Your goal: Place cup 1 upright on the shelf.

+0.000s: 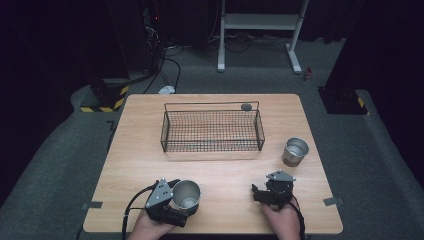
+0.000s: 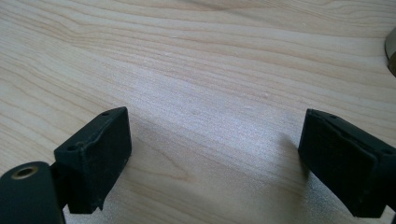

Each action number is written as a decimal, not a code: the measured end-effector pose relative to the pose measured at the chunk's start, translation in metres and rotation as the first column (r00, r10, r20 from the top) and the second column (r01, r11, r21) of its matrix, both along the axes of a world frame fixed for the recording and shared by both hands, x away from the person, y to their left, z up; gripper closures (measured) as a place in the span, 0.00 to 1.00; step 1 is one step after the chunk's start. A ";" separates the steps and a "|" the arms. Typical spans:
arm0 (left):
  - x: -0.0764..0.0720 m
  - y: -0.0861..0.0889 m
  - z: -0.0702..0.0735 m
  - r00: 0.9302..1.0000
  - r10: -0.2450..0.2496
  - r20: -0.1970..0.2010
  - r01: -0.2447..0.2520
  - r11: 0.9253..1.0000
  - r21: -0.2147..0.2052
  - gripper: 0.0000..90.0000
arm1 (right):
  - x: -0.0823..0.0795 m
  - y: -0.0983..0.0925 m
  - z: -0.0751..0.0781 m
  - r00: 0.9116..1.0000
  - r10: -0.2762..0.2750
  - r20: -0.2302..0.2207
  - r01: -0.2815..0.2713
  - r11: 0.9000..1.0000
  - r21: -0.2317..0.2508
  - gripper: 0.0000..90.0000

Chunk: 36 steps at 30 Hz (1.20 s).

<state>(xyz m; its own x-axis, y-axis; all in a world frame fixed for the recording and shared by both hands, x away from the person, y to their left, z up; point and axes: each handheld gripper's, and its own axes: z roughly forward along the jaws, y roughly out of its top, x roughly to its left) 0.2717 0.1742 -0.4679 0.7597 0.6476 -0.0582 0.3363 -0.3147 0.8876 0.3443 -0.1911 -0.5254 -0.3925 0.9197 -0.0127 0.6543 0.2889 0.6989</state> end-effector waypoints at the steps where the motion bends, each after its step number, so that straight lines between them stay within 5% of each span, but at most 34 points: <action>1: 0.000 0.000 -0.001 1.000 -0.002 -0.004 0.002 1.000 -0.002 0.00 | 0.000 0.000 0.000 1.000 0.000 0.000 0.000 1.000 0.000 0.11; 16: -0.001 0.001 -0.012 1.000 -0.009 0.012 0.008 0.999 0.044 0.01 | 0.000 0.000 0.000 1.000 0.000 0.000 0.000 1.000 0.000 0.11; 27: 0.001 0.007 -0.016 1.000 -0.010 0.000 0.010 1.000 0.021 0.01 | 0.000 0.000 0.000 1.000 0.000 0.000 0.000 1.000 0.000 0.11; 36: 0.000 0.007 -0.015 1.000 -0.009 0.028 0.009 1.000 0.016 0.03 | 0.000 0.000 0.000 1.000 0.000 0.000 0.000 1.000 0.000 0.11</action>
<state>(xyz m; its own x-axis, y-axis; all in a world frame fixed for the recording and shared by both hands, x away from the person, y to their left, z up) 0.2715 0.1807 -0.4830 0.7669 0.6412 -0.0267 0.3087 -0.3321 0.8913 0.3443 -0.1911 -0.5254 -0.3926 0.9196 -0.0123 0.6543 0.2886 0.6990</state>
